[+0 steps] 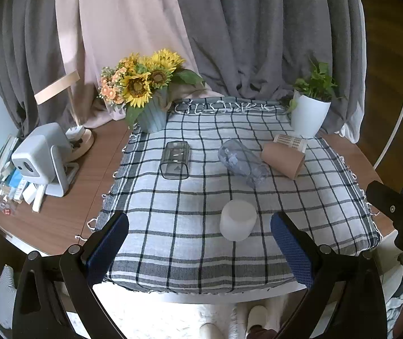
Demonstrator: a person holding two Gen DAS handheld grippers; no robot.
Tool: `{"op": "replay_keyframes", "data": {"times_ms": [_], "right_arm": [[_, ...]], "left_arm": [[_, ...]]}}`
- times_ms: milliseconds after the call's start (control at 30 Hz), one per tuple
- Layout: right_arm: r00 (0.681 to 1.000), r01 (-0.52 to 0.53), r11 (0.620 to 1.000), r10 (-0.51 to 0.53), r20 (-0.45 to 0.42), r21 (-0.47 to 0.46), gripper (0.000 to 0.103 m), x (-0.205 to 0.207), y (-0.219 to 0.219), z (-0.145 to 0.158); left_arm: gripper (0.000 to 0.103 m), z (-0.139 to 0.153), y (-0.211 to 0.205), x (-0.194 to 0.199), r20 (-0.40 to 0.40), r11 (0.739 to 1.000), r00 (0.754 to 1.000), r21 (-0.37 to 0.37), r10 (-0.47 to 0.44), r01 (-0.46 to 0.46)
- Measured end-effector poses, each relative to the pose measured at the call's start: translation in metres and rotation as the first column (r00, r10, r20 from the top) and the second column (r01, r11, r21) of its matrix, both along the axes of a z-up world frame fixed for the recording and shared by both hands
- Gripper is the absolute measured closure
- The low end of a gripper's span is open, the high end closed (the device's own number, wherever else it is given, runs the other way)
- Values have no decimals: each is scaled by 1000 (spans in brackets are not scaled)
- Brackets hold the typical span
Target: Flip cup upside down
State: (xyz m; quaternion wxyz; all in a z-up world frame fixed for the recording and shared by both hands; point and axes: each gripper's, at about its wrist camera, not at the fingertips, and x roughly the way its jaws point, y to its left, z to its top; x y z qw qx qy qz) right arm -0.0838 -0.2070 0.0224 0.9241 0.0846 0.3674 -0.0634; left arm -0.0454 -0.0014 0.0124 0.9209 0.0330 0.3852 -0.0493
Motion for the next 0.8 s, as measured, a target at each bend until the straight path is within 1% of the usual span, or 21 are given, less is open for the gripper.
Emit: {"op": "replay_keyframes", "data": {"times_ms": [233, 800], "right_arm": [[1000, 3, 1000, -3, 2, -1, 9, -3, 1, 0], [1000, 6, 1000, -6, 2, -5, 9, -6, 3, 0]], "left_arm": [[0, 1, 1, -1, 0, 1000, 1000, -5, -14, 14], [0, 1, 1, -2, -2, 1000, 1000, -9, -14, 14]]}}
